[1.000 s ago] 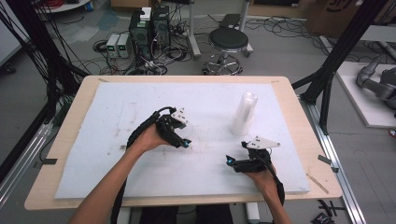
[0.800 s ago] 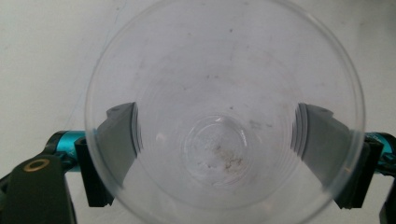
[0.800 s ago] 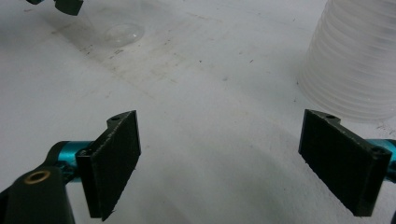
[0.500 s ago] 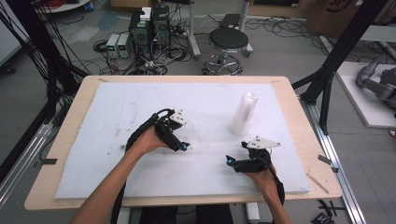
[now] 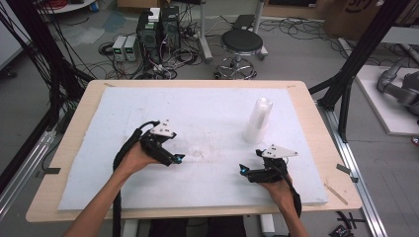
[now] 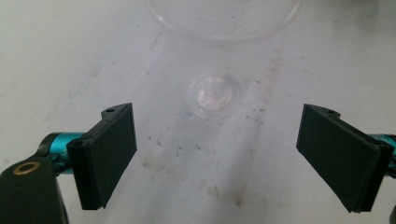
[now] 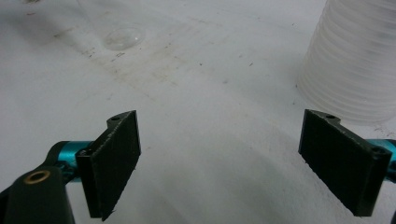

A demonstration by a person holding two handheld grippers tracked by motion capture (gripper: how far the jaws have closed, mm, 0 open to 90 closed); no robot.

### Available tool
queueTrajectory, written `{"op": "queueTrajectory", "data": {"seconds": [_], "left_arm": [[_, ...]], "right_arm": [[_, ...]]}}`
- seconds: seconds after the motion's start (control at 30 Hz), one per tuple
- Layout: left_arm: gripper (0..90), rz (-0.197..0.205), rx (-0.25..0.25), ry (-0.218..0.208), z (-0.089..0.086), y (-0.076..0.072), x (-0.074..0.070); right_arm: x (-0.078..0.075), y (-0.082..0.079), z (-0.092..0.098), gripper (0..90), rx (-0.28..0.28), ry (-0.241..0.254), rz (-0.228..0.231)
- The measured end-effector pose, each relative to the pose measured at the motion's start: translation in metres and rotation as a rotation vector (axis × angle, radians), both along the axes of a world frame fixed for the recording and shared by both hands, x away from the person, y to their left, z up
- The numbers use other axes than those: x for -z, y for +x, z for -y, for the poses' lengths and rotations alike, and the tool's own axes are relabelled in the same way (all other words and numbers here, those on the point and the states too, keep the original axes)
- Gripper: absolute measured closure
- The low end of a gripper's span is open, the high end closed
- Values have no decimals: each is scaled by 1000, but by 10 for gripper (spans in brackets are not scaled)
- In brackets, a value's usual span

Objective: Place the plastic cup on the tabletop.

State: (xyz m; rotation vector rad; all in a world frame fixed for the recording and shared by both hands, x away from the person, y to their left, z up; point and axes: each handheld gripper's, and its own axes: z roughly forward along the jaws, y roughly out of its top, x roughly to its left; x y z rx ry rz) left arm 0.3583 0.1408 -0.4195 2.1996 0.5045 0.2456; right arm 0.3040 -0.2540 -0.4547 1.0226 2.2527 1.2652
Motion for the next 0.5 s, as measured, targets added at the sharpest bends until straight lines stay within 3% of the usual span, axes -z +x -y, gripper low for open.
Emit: {"op": "queueTrajectory", "data": {"seconds": [0.13, 0.23, 0.27, 0.5], "left_arm": [[121, 53, -80, -69, -30, -24, 6], [121, 67, -168, -194, -53, -42, 14], [121, 73, -190, -215, -59, -47, 17], [122, 89, -270, -238, -76, -68, 32]], "right_arm": [[0, 0, 1, 127, 4, 7, 5], [0, -1, 1, 127, 13, 8, 8], [0, -1, 1, 127, 11, 7, 9], [0, -2, 1, 127, 15, 8, 22]]}}
